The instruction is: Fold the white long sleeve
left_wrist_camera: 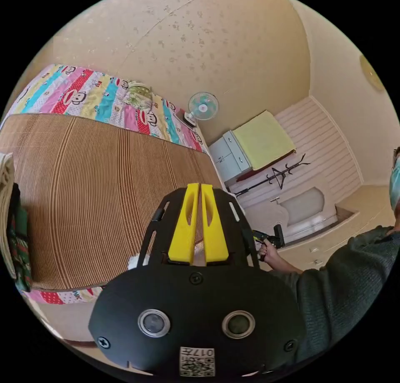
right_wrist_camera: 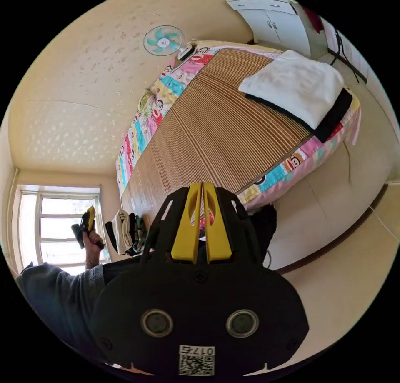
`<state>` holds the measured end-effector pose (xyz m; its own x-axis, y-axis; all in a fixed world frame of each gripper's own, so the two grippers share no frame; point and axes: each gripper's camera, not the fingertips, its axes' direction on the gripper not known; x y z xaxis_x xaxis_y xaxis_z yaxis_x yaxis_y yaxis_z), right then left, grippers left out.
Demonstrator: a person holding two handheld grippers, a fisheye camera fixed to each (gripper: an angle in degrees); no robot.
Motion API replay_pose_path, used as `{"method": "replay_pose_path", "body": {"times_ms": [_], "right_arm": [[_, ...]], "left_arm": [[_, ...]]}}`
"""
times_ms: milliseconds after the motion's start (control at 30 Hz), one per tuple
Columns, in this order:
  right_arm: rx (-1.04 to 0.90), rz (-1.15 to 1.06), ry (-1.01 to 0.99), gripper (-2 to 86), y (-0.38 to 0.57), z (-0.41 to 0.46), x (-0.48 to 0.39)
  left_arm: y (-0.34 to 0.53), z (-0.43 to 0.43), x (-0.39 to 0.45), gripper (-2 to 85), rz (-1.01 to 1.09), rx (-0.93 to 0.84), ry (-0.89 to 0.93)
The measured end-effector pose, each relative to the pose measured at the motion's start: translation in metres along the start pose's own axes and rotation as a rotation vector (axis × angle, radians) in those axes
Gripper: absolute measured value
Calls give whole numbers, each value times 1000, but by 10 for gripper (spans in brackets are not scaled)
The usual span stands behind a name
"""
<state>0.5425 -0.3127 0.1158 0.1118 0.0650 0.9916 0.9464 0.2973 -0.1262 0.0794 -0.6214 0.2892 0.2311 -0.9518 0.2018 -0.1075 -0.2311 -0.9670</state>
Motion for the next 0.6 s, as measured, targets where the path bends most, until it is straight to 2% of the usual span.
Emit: {"method": "replay_pose_path", "body": {"times_ms": [100,200,300,400,533,600], "right_arm": [[38,34,36,12,-14,-41,35],[39,40,77,20,-37,-76,62],[-22,8,113,30,-62,-98,76],[-60,-34,251,43,-95,-115,80],[20,-110,516,84,-171,-146,78],[30,-82,542,98,-211,-156,86]], "left_arm": [[6,73,32,-10,-31,-67,41],[11,129,71,-10,-49,-56,-71],[9,175,100,-10,-38,-87,-2],[15,198,118,-10,-60,-74,-15],[25,208,123,-10,-95,-90,-119],[33,206,119,-10,-141,-78,-184]]}}
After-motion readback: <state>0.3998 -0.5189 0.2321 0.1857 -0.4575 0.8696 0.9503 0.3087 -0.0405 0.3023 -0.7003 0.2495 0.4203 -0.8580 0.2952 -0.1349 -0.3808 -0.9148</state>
